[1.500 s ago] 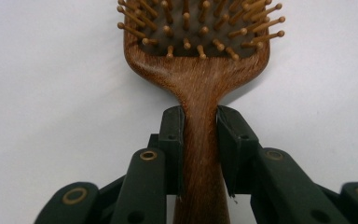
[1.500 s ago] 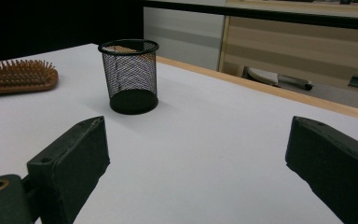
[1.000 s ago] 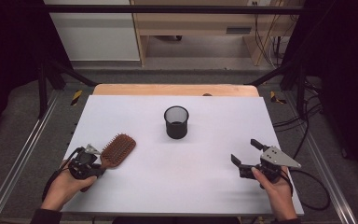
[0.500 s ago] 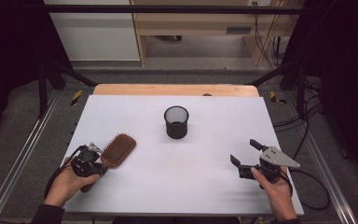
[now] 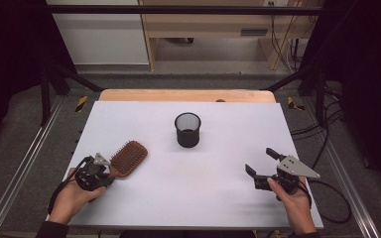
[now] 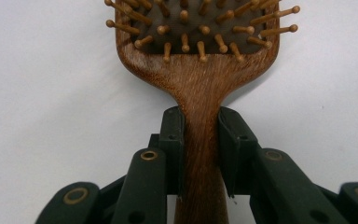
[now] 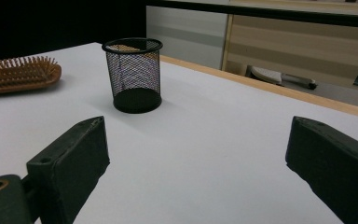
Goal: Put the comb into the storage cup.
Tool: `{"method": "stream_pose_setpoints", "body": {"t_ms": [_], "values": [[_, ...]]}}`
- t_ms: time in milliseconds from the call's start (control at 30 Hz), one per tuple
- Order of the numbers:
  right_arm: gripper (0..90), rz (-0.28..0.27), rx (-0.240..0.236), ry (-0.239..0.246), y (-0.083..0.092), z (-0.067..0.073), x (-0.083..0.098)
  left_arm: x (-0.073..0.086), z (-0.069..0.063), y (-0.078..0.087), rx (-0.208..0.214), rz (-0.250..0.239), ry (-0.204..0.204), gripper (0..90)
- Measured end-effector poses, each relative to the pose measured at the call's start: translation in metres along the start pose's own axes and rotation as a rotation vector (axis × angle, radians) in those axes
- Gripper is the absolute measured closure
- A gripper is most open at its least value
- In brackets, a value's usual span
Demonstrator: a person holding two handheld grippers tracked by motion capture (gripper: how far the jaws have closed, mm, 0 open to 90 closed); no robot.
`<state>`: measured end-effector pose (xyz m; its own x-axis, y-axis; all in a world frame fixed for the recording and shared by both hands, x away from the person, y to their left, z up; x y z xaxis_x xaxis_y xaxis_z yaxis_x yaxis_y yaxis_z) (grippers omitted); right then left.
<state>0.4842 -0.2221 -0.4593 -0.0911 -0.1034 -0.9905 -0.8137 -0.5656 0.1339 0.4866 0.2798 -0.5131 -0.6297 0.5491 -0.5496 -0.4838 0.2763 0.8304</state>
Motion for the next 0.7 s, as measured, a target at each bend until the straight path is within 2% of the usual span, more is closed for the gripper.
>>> {"method": "stream_pose_setpoints", "body": {"t_ms": [33, 67, 100, 200, 233, 267, 333, 367, 400, 567, 600, 667, 700], "values": [[6.1, 0.000, 0.000, 0.000, 0.000, 0.000, 0.000, 0.000, 0.000, 0.000, 0.000, 0.000, 0.000, 72.8], [6.1, -0.001, -0.001, 0.000, 0.000, 0.000, 0.000, -0.002, 0.000, 0.001, 0.000, -0.039, 0.012, 72.8], [6.1, -0.001, -0.001, 0.000, 0.000, 0.000, 0.000, -0.002, 0.000, 0.001, 0.000, -0.039, 0.012, 72.8], [6.1, -0.003, -0.002, 0.000, 0.000, 0.001, -0.001, -0.011, -0.002, 0.004, -0.012, -0.122, 0.036, 72.7], [6.1, -0.003, -0.003, 0.001, 0.000, 0.001, -0.001, -0.011, -0.002, 0.004, -0.012, -0.122, 0.036, 72.8], [6.1, -0.004, -0.004, 0.001, 0.000, 0.001, -0.001, -0.018, -0.005, 0.005, -0.013, -0.179, 0.026, 72.7], [6.1, -0.005, -0.007, -0.001, 0.000, 0.002, -0.001, -0.027, -0.009, 0.006, 0.007, -0.241, 0.030, 72.8], [6.1, -0.005, -0.007, -0.001, 0.000, 0.002, -0.001, -0.027, -0.009, 0.006, 0.007, -0.241, 0.030, 72.8], [6.1, -0.006, -0.010, -0.001, -0.001, 0.003, -0.002, -0.035, -0.014, 0.005, 0.033, -0.300, 0.032, 72.8], [6.1, -0.014, -0.011, -0.007, 0.000, 0.005, -0.003, -0.044, -0.023, 0.002, 0.018, -0.341, 0.016, 72.8], [6.1, -0.020, -0.015, -0.013, 0.000, 0.006, -0.005, -0.048, -0.027, 0.003, 0.015, -0.373, 0.003, 72.8], [6.1, -0.022, -0.015, -0.017, 0.000, 0.007, -0.006, -0.049, -0.028, 0.003, 0.010, -0.388, 0.001, 72.8], [6.1, -0.026, -0.019, -0.022, 0.000, 0.009, -0.007, -0.051, -0.031, 0.005, -0.004, -0.413, 0.001, 72.8]]}}
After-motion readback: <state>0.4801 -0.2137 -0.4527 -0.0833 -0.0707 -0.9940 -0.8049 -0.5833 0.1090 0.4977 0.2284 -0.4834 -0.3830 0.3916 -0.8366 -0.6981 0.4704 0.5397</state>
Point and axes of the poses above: each handheld gripper's, and its own axes: y roughly backward along the jaws, x roughly out of its underside, z roughly to its left, the point moved 7 cm from there along -y, roughly forward along the jaws, and after that the axes turned 5 degrees about -z, right-handed, at the moved point
